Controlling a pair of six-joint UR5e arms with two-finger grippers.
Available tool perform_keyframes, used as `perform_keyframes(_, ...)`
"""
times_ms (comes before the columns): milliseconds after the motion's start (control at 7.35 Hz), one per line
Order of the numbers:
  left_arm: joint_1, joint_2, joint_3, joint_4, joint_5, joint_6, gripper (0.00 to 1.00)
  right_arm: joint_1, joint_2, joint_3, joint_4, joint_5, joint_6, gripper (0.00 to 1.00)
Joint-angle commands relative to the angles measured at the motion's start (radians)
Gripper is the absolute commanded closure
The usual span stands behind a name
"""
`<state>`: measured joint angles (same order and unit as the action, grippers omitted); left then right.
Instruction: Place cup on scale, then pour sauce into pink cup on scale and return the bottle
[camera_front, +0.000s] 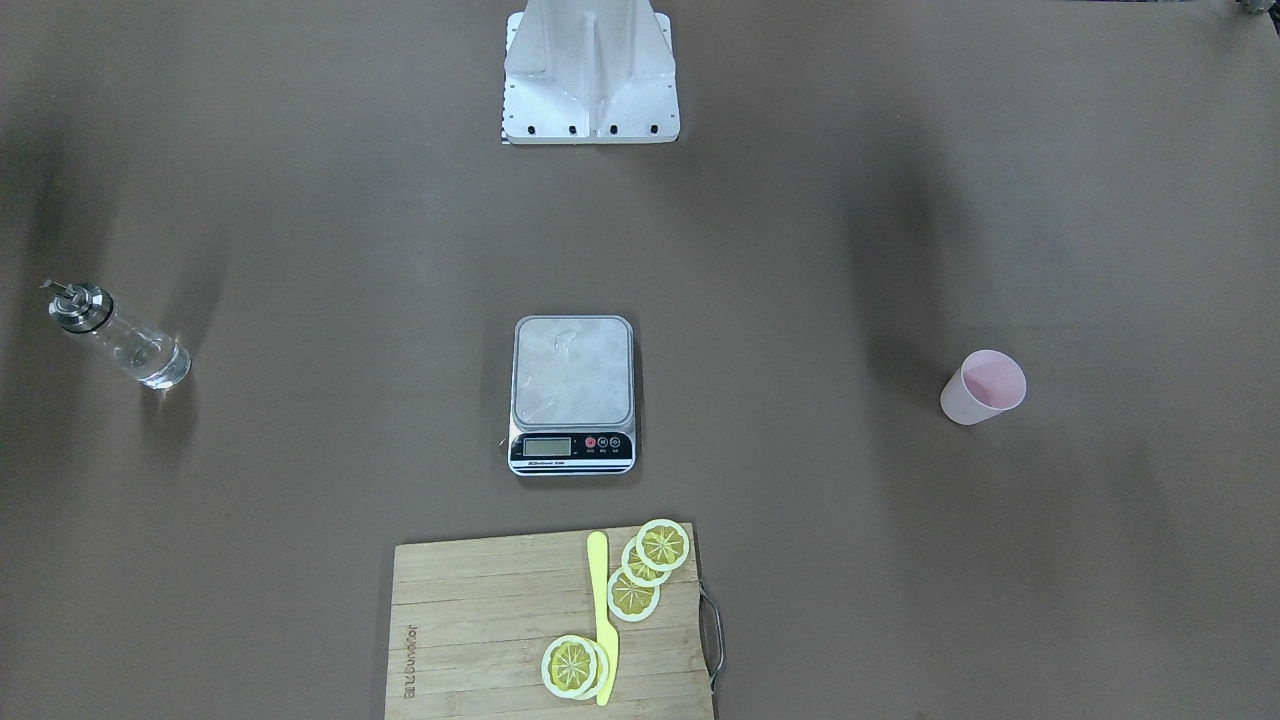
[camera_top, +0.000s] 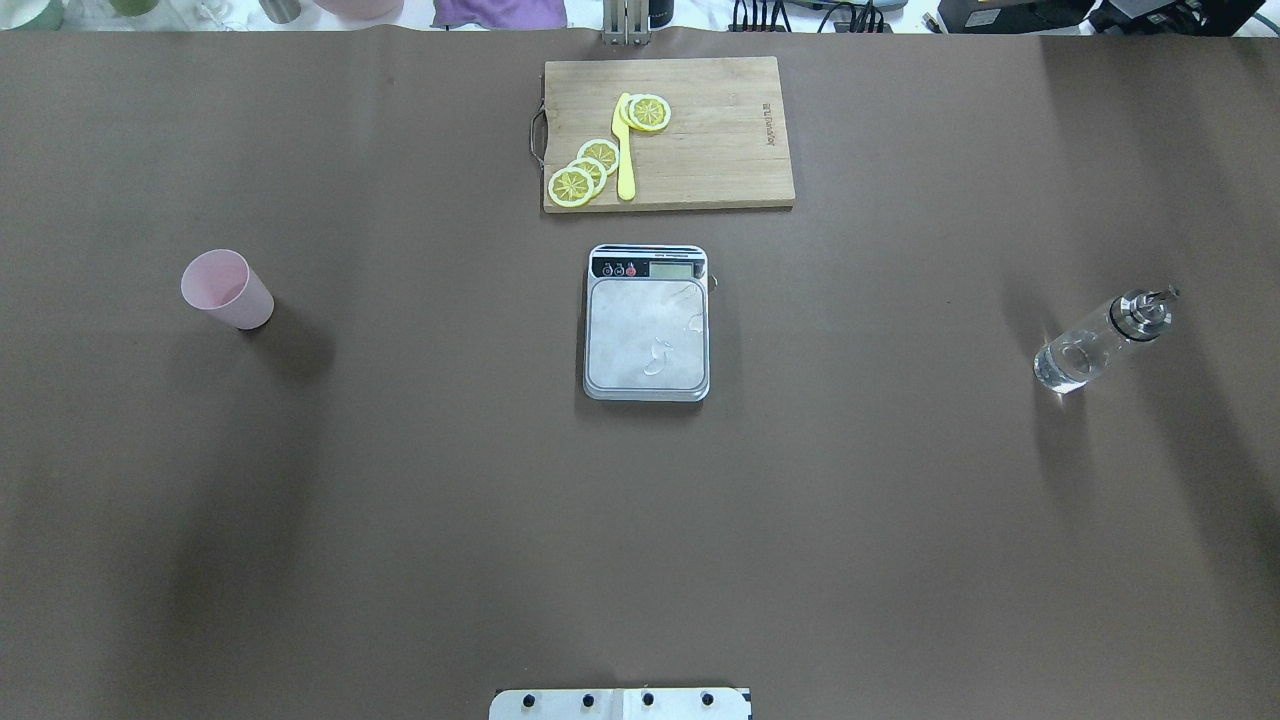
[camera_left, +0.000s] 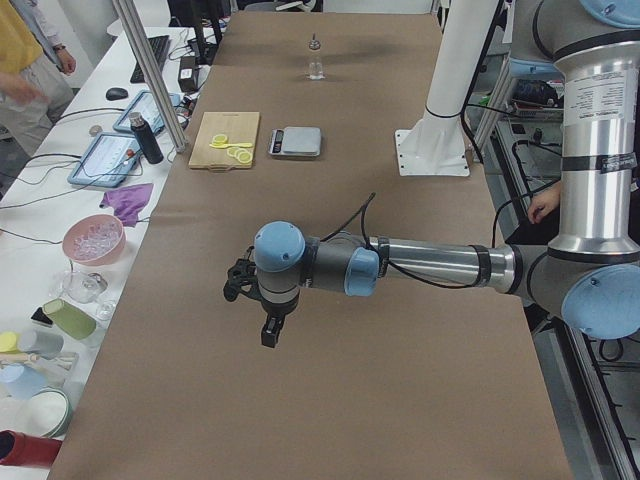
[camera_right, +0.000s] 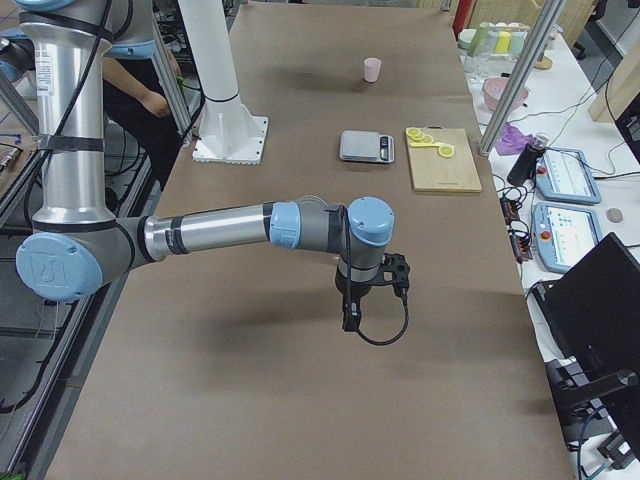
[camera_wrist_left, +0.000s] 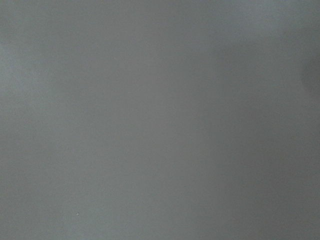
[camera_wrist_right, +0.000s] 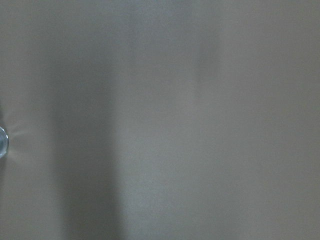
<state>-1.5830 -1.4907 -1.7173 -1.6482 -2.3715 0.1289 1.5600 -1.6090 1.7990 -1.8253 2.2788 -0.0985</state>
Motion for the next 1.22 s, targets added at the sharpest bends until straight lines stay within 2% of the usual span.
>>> perform_keyframes(0,0.001,0.001,-0.002,0.002,-0.002,0.0,0.0,0.0,0.006,-0.001,0.001,-0.001,0.002,0.0)
perform_keyframes(544,0.009,0.003,-0.073,0.045,-0.003,-0.015,0.0,-0.003,0.029,0.008,0.0,0.021,0.066,0.0)
perform_keyframes(680,0.018,-0.008,-0.079,0.047,-0.003,-0.02,0.0,-0.002,0.026,0.008,0.001,0.087,0.065,0.0)
perform_keyframes(816,0.053,-0.02,-0.085,0.041,-0.003,-0.018,0.0,-0.002,0.017,0.003,0.0,0.117,0.065,0.0)
perform_keyframes(1088,0.103,-0.069,-0.107,0.048,0.011,-0.018,0.01,-0.002,0.018,0.006,0.001,0.11,0.065,0.0)
